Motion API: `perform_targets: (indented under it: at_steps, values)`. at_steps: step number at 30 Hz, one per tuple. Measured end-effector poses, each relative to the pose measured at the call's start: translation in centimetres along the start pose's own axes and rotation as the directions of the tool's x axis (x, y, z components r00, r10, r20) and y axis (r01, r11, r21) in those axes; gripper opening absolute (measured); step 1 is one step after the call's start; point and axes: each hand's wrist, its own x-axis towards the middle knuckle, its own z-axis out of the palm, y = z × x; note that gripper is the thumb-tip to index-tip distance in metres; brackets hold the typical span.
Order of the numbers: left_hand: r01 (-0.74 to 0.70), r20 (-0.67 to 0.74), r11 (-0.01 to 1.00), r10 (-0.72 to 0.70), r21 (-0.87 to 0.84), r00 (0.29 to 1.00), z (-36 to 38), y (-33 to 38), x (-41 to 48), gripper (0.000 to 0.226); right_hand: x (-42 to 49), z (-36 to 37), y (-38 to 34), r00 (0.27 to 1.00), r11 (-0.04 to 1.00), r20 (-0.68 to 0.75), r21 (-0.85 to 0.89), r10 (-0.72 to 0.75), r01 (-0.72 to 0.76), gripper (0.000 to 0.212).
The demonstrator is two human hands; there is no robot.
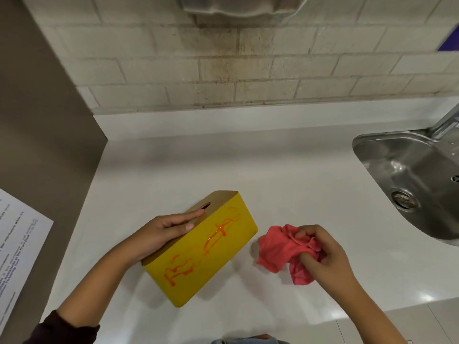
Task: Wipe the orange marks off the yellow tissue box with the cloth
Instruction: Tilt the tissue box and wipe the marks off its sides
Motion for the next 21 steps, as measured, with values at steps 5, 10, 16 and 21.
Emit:
perform_targets:
  at_steps: [5,10,16,21]
  values:
    - [-0.002,0.031,0.999,0.004,-0.043,1.0,0.0,0.2,-0.2,0.082,2.7,3.0,-3.6,0.935,0.93,0.033,-0.095,-0.353,0.355,0.036]
    - [-0.007,0.012,0.996,0.008,-0.084,1.0,0.1,-0.1,-0.2,0.078,3.8,7.9,-3.1,0.925,0.909,0.048,-0.17,-0.378,0.381,0.036]
    - [0.002,-0.037,0.996,-0.005,-0.085,0.999,-0.3,-0.4,0.1,0.035,3.8,9.9,-1.9,0.888,0.773,0.166,-0.439,-0.43,0.457,0.048]
    - [0.001,-0.031,0.993,-0.004,-0.118,1.0,-0.7,-0.5,0.2,0.035,3.8,8.8,-1.1,0.789,0.625,0.33,-0.483,-0.519,0.613,0.044]
